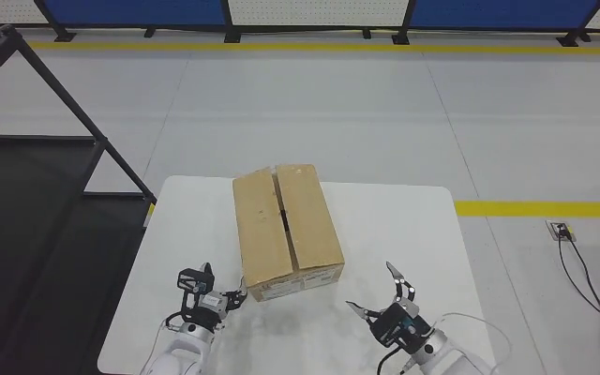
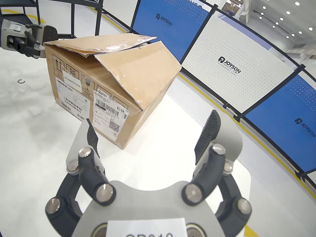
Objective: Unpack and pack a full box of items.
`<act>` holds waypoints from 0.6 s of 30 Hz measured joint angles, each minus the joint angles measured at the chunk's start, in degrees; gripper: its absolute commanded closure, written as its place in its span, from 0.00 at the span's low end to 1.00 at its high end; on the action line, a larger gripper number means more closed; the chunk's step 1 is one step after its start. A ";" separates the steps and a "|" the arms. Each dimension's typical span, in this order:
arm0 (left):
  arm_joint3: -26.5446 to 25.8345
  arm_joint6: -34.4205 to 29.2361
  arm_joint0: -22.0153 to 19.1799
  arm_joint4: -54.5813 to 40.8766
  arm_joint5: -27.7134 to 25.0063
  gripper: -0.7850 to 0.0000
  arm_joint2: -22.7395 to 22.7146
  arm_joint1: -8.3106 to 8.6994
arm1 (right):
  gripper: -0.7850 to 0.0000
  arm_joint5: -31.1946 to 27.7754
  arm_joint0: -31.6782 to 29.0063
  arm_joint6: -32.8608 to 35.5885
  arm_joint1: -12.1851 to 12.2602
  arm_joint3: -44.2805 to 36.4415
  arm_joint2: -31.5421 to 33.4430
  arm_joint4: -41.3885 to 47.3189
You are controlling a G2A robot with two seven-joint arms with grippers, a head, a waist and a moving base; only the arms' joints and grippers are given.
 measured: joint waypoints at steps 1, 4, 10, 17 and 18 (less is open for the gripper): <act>0.18 0.18 0.01 -0.48 0.58 0.00 -0.40 -0.03 | 0.00 0.00 0.00 0.00 0.00 0.00 0.00 -0.01; 1.16 0.07 -0.65 -2.69 3.08 0.00 -1.71 -0.22 | 0.00 0.67 0.01 -0.22 -0.04 -0.05 -0.13 -0.18; 2.24 -1.12 -1.83 -1.71 3.17 0.00 -0.73 -0.46 | 0.00 4.47 2.89 0.92 -0.41 0.12 -3.92 -8.45; 2.27 -0.86 -1.72 -0.85 1.31 0.00 0.94 -0.71 | 0.00 7.35 9.09 5.07 -1.34 2.32 -9.86 -17.84; 2.13 -0.76 -1.60 -1.07 0.66 0.00 1.12 -0.73 | 0.00 8.02 9.93 5.68 -1.51 2.70 -10.70 -19.18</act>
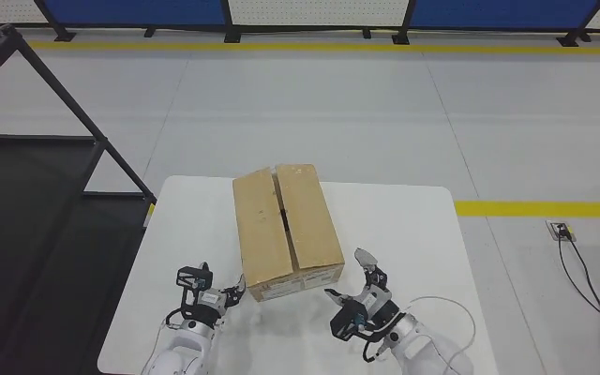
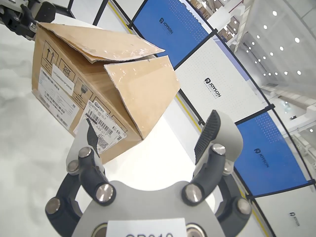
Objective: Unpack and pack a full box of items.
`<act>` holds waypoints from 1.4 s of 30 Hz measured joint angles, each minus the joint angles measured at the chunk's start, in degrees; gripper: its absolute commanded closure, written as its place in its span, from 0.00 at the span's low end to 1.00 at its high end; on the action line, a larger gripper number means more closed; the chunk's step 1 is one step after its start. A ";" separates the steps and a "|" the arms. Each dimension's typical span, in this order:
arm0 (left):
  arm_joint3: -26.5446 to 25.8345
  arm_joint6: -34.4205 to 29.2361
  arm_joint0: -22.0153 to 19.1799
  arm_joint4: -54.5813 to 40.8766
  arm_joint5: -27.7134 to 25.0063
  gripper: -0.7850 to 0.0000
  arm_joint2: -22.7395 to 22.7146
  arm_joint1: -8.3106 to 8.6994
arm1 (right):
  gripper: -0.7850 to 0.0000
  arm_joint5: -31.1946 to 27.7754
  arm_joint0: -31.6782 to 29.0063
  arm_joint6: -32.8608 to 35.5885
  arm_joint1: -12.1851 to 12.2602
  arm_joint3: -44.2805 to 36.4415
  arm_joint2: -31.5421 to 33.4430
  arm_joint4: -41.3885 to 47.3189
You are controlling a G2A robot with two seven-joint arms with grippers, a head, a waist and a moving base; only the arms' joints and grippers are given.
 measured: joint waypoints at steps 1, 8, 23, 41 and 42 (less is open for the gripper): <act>-0.12 0.10 0.11 -0.07 -0.64 0.00 0.07 0.00 | 0.00 0.56 0.62 0.36 -0.14 0.33 -0.61 -0.93; -0.60 1.66 1.02 0.92 -3.42 0.00 0.48 0.04 | 0.00 3.19 4.80 1.13 -1.15 3.06 -4.44 -5.03; -0.99 3.96 2.63 -1.30 -3.31 0.00 -2.20 0.05 | 0.29 9.09 10.01 3.95 -3.16 7.94 -9.17 -11.43; -0.95 3.68 2.13 -2.82 -2.02 0.00 -5.96 0.11 | 1.00 8.67 11.49 3.05 -4.42 12.03 -9.66 -10.84; -0.98 3.69 2.13 -2.59 -1.93 0.00 -5.98 0.11 | 1.00 8.38 11.29 2.75 -4.41 11.80 -9.52 -10.87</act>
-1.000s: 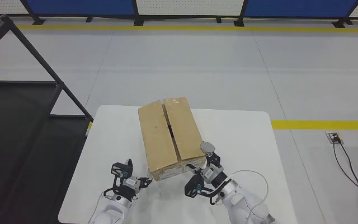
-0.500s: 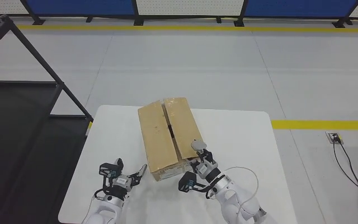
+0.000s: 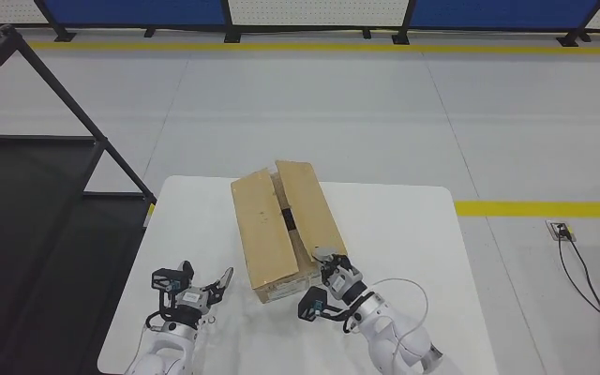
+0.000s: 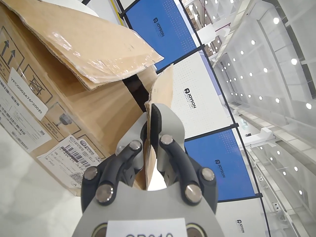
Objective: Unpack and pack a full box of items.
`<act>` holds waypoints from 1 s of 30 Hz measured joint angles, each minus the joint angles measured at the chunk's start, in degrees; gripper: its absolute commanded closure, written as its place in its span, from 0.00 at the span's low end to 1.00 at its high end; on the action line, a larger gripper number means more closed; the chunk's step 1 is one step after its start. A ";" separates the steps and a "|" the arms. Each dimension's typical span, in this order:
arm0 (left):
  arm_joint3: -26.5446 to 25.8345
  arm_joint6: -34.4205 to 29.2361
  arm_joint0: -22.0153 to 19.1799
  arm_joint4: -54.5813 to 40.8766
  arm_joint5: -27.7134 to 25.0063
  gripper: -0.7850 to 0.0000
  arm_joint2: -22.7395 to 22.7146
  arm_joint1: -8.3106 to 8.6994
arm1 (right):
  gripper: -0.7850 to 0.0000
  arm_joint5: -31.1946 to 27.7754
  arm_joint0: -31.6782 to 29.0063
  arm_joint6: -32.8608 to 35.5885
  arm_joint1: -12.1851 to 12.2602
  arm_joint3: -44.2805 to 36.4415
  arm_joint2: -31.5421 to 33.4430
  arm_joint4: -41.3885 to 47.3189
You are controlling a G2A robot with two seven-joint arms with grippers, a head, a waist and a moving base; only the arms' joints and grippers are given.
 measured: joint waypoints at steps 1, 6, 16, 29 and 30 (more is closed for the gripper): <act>-0.01 0.00 -0.02 0.02 0.01 0.00 -0.03 -0.01 | 1.00 -0.20 -0.19 -0.38 0.02 -0.23 0.16 0.13; 0.08 -0.30 -0.24 -0.60 0.05 0.00 -0.37 -0.08 | 1.00 -1.57 -1.79 -4.30 0.38 -1.69 1.89 2.00; 0.22 -0.52 -0.33 -0.55 0.26 0.00 -2.09 -0.01 | 1.00 -6.18 -5.34 -14.51 1.87 -4.11 7.59 5.27; -0.17 -0.82 0.08 -1.08 0.42 0.00 -4.96 0.17 | 1.00 -17.04 -6.44 -23.94 3.81 -3.81 14.13 8.42; -0.26 -0.86 0.17 -1.09 0.40 0.00 -5.12 0.17 | 1.00 -18.35 -6.15 -24.64 3.95 -3.54 14.44 8.74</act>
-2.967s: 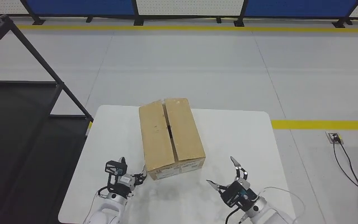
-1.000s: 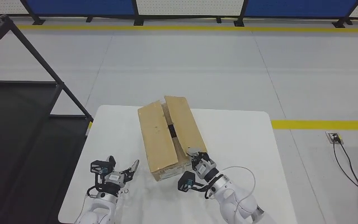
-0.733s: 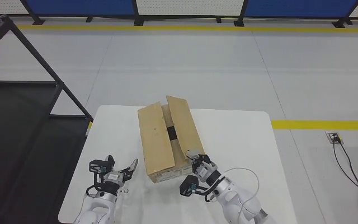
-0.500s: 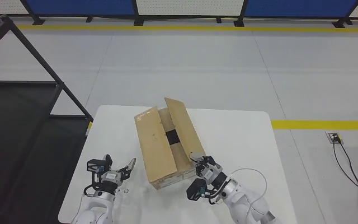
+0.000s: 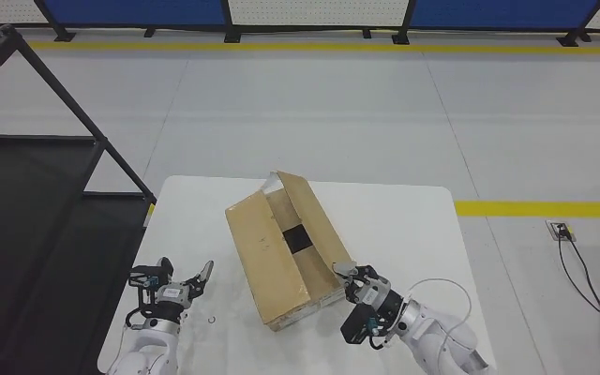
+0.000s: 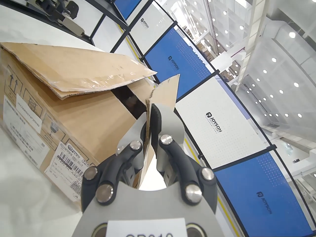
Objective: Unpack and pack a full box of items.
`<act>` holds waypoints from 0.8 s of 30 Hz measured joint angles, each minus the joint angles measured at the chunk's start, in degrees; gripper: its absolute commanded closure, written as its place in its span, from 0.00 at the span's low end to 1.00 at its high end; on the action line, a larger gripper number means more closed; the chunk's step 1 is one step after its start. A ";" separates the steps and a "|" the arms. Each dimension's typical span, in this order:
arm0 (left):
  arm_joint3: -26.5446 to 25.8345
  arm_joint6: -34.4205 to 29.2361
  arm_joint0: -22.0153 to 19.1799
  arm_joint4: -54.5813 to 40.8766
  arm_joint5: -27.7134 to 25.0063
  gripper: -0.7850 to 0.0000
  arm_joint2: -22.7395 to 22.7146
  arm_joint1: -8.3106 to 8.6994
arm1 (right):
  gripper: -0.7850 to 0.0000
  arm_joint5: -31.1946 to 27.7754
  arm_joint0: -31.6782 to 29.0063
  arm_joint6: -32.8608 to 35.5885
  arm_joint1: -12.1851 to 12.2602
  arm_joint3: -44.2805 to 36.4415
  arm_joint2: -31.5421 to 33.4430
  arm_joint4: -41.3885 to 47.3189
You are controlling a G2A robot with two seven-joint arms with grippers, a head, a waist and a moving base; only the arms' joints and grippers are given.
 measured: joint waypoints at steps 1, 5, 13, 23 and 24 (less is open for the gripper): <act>-0.05 -0.04 0.06 0.00 -0.02 0.00 -0.11 0.01 | 1.00 -0.91 0.19 -0.50 0.10 0.18 0.22 0.22; -0.16 -0.08 0.33 0.10 0.01 0.00 -0.40 0.01 | 1.00 -3.86 0.72 -2.00 0.51 0.71 1.08 0.94; -0.28 -0.58 0.81 1.10 -1.00 0.00 0.05 -0.02 | 0.45 -5.81 0.77 -2.57 1.06 1.18 2.16 2.28; -1.10 0.38 2.39 6.48 -11.04 0.00 1.52 0.63 | 0.00 -5.57 -1.22 -2.62 1.73 -1.14 2.95 2.14; -1.22 0.79 2.80 7.34 -13.09 0.00 1.56 0.79 | 0.00 -5.35 -1.77 -3.07 1.83 -1.81 3.17 2.32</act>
